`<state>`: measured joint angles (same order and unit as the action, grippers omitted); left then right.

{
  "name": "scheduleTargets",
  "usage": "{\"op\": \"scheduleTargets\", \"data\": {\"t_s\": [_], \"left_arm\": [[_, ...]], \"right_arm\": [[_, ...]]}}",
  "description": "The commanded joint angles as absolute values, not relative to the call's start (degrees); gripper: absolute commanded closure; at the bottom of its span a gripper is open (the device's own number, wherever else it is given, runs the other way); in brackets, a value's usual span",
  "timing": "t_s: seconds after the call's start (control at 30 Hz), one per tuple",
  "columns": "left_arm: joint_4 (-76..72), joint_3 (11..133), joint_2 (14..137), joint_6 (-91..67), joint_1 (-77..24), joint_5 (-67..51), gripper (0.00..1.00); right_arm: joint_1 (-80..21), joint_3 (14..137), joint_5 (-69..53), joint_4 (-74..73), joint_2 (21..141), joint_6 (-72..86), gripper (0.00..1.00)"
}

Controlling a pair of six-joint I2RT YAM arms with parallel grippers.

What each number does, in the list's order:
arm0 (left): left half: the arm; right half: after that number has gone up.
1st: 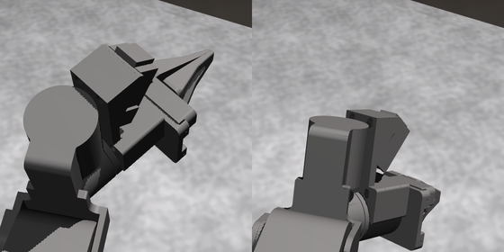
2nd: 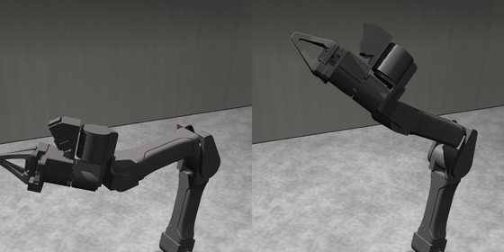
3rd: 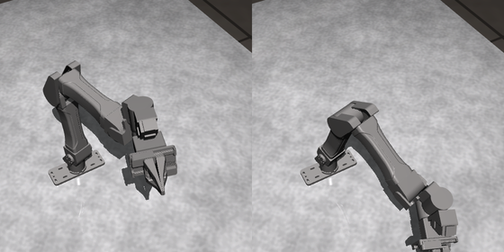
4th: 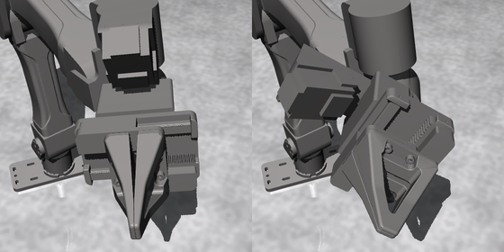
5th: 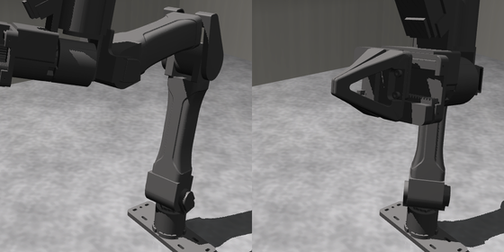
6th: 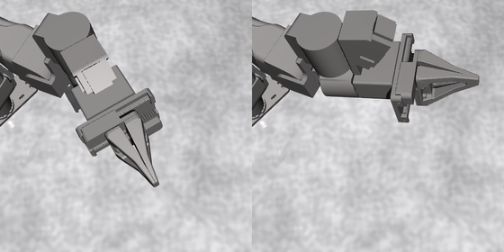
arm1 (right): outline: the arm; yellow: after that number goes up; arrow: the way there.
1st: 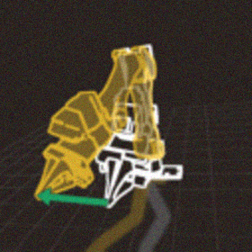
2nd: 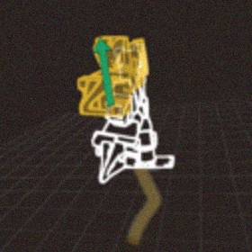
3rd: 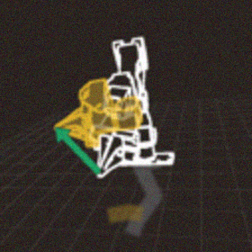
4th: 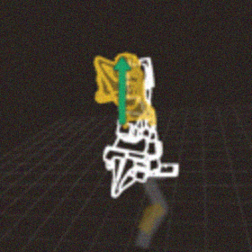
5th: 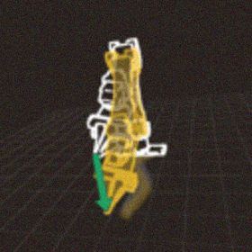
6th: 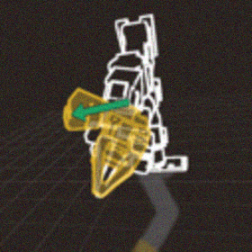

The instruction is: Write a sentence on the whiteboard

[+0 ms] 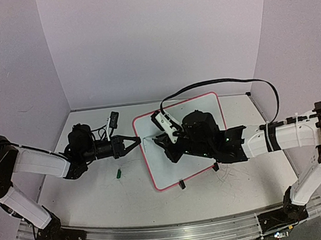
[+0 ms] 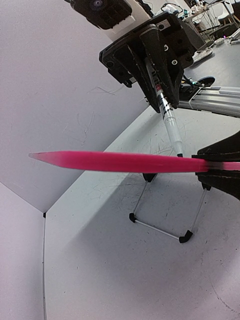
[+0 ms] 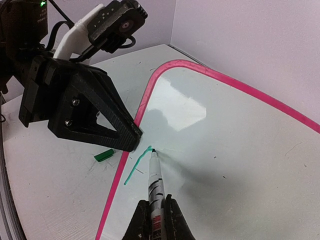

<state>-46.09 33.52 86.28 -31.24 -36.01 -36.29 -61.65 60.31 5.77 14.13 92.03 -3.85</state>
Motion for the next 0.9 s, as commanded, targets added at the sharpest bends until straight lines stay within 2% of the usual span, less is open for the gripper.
{"op": "scheduleTargets", "data": {"t_s": [0.0, 0.87], "left_arm": [[-47.4, 35.2, 85.0, -30.3, -36.1, -36.7, 1.0], [-47.2, 34.9, 84.5, -30.1, -36.0, -36.5, 1.0]], "right_arm": [[-61.4, 59.8, 8.0, 15.1, 90.2, -2.8, 1.0], [-61.4, 58.8, 3.3, 14.5, 91.5, -0.9, 1.0]]}}
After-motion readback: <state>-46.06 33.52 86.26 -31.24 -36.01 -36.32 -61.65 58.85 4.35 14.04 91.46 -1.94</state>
